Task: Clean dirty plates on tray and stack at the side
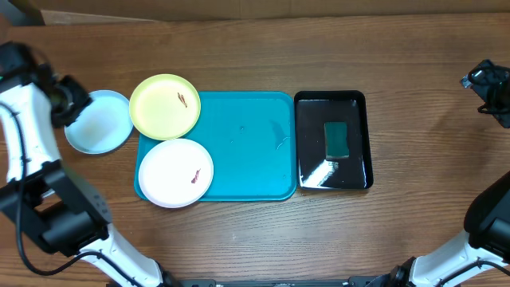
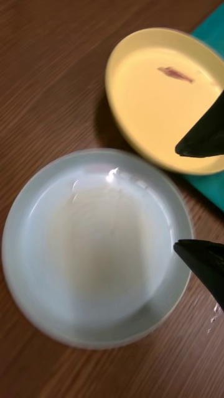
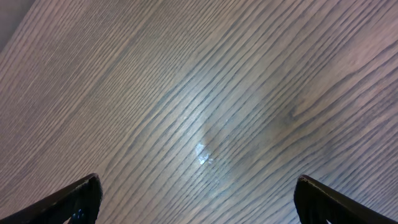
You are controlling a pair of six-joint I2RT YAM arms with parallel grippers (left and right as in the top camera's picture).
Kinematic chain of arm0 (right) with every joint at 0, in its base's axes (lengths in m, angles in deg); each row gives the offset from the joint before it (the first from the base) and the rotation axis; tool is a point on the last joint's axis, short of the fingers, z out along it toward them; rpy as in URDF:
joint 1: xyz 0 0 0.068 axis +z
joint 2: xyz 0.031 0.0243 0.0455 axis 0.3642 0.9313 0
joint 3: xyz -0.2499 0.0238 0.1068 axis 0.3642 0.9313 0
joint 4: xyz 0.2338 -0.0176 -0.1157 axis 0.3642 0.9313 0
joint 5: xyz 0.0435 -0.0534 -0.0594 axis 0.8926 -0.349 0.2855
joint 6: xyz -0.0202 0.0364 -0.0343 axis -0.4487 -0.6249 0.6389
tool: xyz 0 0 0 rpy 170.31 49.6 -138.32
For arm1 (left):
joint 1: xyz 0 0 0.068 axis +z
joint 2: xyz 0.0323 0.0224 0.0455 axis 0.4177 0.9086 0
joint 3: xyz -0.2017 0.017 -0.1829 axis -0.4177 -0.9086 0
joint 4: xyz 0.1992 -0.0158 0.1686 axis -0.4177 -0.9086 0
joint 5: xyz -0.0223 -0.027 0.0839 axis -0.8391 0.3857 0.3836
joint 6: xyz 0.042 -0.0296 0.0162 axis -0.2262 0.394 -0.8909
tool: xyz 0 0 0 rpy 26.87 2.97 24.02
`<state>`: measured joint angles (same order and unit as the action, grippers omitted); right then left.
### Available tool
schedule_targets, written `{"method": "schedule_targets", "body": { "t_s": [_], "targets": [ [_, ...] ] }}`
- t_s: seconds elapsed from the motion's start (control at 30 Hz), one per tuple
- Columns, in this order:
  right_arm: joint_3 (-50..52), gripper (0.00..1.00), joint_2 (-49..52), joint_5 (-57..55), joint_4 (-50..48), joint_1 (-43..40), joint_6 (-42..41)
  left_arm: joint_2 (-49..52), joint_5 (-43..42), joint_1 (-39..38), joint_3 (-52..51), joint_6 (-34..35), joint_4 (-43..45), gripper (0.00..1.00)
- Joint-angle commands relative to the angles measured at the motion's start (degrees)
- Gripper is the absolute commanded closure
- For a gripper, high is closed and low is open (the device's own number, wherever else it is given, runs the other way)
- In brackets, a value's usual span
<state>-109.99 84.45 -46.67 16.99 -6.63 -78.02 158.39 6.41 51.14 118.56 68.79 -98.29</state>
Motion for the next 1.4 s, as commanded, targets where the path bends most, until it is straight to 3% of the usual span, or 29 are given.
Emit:
{"method": "schedule_targets", "body": {
  "t_s": [0.0, 0.07, 0.1, 0.3, 0.47, 0.63, 1.1, 1.37],
  "targets": [
    [-0.5, 0.00, 0.1, 0.0, -0.2, -0.2, -0.1, -1.3, -0.9, -4.2, 0.7, -2.3, -3.8, 0.63],
    [-0.5, 0.00, 0.1, 0.0, -0.2, -0.2, -0.1, -2.0, -4.1, -5.8, 0.8, -1.9, -7.3, 0.83],
    [-0.5, 0.00, 0.1, 0.0, -0.2, -0.2, -0.1, -3.0, -5.6, -6.6, 0.8, -2.1, -9.8, 0.85],
    [-0.5, 0.00, 0.1, 0.0, -0.2, -0.2, -0.1, -12.1, -2.1, -12.2, 0.7, -1.2, -20.8, 0.85],
    [-0.5, 0.00, 0.1, 0.0, -0.2, -0.2, -0.1, -17.1, 12.3, -19.3, 0.7, 8.3, -30.8, 0.80],
    [-0.5, 0.00, 0.1, 0.0, -0.2, -0.2, -0.1, -17.7, 15.3, -24.0, -0.6, 15.1, -36.9, 0.75],
    [-0.5, 0.00, 0.1, 0.0, -0.2, -0.2, -0.1, -21.2, 19.9, -24.6, -24.4, 20.4, -26.3, 0.75],
    [-0.5, 0.00, 0.1, 0.0, -0.2, -0.2, -0.1, -25.7, 21.5, -19.3, -34.4, 22.1, -21.4, 0.74]
  ]
}}
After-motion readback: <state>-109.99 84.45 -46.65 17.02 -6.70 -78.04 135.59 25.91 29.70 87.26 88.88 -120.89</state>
